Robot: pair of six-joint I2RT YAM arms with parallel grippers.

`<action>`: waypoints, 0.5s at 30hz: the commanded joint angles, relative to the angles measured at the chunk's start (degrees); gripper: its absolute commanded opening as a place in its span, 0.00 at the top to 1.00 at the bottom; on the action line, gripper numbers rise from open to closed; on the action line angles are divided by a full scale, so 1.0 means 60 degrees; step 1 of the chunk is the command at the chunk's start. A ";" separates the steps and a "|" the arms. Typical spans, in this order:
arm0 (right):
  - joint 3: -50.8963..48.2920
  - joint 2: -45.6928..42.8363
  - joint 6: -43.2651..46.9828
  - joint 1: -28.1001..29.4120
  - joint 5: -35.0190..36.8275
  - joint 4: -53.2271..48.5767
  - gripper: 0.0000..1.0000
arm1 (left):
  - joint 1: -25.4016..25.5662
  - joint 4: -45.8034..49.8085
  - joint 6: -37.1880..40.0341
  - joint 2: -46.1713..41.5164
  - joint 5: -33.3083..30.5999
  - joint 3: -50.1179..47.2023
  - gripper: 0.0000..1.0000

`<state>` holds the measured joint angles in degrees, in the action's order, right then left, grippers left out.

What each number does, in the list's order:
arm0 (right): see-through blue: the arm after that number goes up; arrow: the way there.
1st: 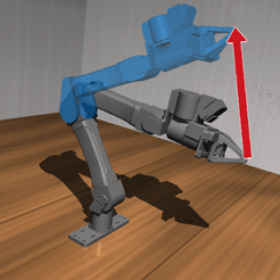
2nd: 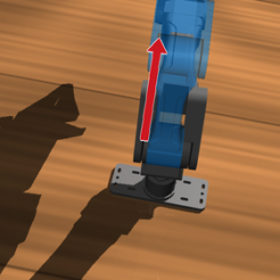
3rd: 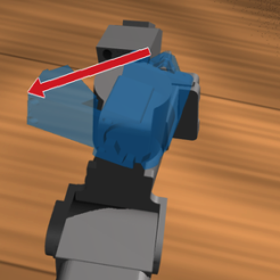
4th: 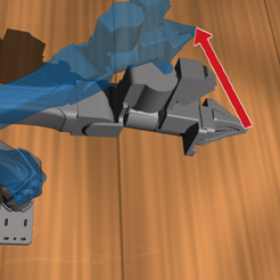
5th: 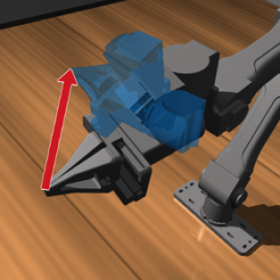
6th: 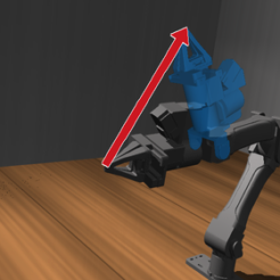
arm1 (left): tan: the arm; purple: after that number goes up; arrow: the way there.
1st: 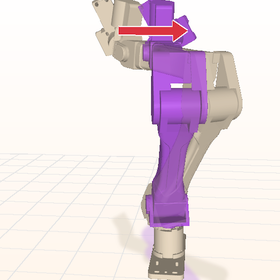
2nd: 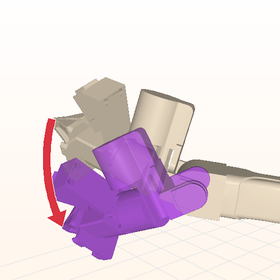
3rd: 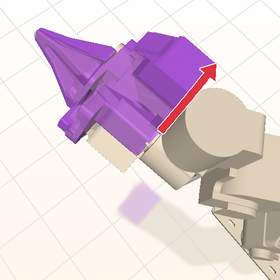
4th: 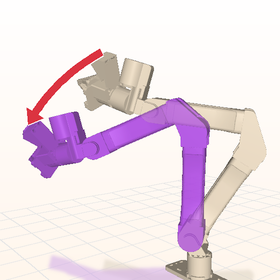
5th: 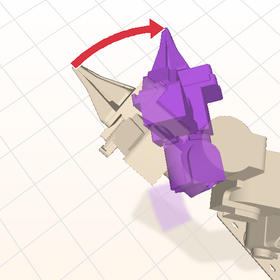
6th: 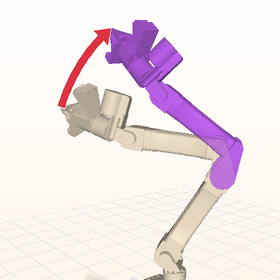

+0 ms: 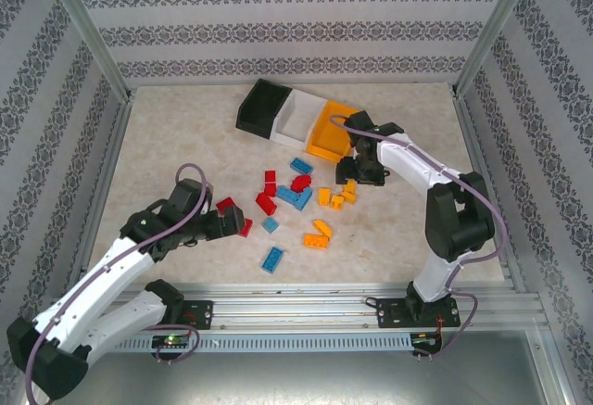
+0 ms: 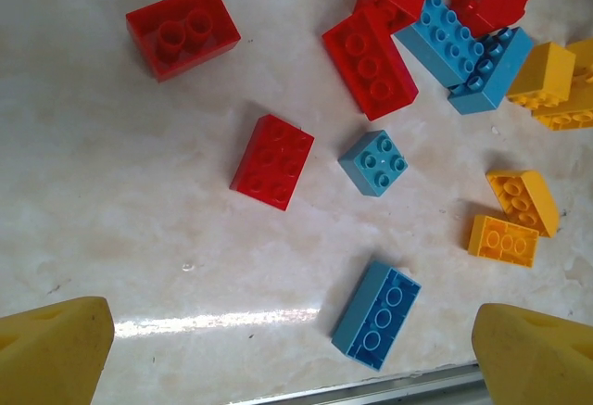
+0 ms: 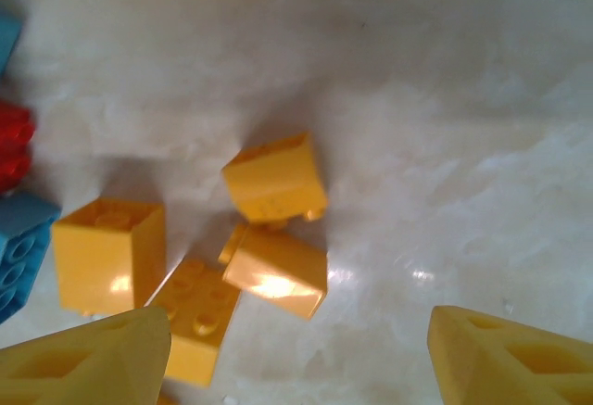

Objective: Sort the legos into containers by color

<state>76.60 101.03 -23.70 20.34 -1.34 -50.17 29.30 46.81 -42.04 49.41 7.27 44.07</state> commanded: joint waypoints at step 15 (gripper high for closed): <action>0.0425 0.1603 0.0676 -0.0003 -0.0271 0.0754 0.36 | -0.0073 -0.0474 0.0570 0.1519 0.0245 0.0648 0.00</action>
<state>79.96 109.19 -20.56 20.80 -2.66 -46.92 29.19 45.87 -39.20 58.63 7.81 47.11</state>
